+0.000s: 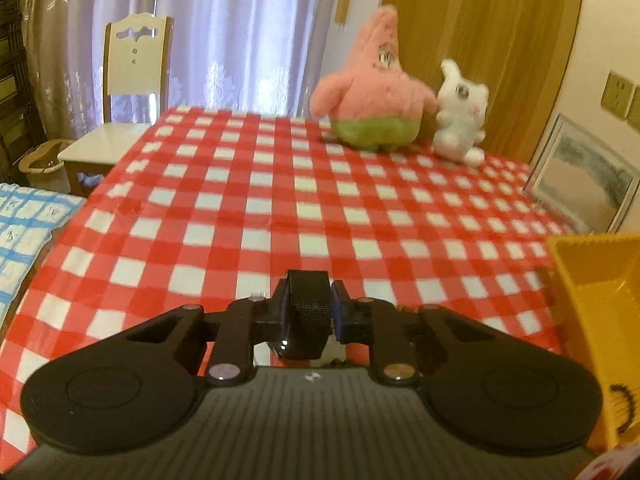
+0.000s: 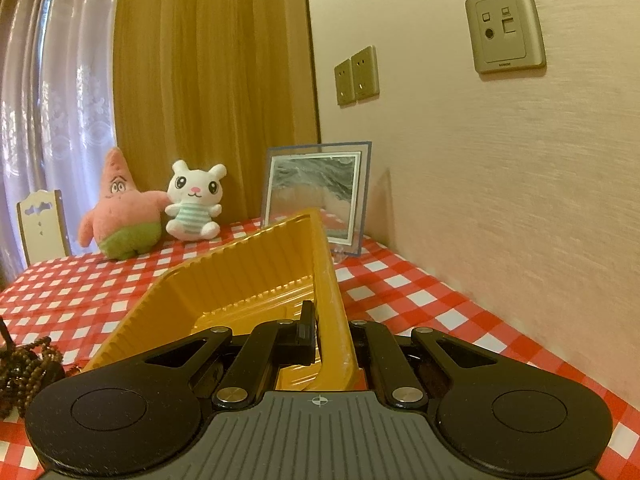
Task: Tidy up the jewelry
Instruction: 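Carry the black watch into the tray and open the left tool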
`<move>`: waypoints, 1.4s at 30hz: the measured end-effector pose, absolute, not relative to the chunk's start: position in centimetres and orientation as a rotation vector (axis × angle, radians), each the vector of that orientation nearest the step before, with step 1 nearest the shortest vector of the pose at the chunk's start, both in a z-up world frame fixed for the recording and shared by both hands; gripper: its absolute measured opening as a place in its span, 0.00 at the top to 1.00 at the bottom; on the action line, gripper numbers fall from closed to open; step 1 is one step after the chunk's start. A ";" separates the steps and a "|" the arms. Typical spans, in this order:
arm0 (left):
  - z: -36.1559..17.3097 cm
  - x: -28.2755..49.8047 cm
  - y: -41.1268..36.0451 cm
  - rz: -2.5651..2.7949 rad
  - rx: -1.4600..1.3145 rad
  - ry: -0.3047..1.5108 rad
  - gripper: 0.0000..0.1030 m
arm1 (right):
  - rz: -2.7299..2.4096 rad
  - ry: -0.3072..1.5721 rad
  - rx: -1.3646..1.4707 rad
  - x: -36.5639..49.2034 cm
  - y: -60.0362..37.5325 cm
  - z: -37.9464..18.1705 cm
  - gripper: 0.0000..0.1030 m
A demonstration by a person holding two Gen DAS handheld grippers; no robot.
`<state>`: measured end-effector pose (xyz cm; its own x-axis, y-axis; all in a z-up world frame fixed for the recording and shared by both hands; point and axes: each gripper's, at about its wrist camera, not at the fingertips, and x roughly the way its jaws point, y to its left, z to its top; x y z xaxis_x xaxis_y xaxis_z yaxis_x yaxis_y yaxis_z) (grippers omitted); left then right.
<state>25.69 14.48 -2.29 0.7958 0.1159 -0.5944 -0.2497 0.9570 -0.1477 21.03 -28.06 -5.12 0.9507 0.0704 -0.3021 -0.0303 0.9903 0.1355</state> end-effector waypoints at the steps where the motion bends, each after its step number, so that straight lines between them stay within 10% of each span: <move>1: -1.9 25.5 14.5 0.196 -0.220 0.610 0.82 | 0.053 0.311 0.132 21.0 -28.0 -5.1 0.95; 42: -2.8 26.5 -8.5 -0.439 -0.201 0.735 0.82 | 0.077 0.309 0.141 16.5 -29.1 -4.0 0.94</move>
<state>26.49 -8.51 -2.76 0.6567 -0.4537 -0.6025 0.3154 0.8908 -0.3271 16.46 -29.07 -3.95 0.9497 0.0974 -0.2978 -0.0541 0.9871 0.1504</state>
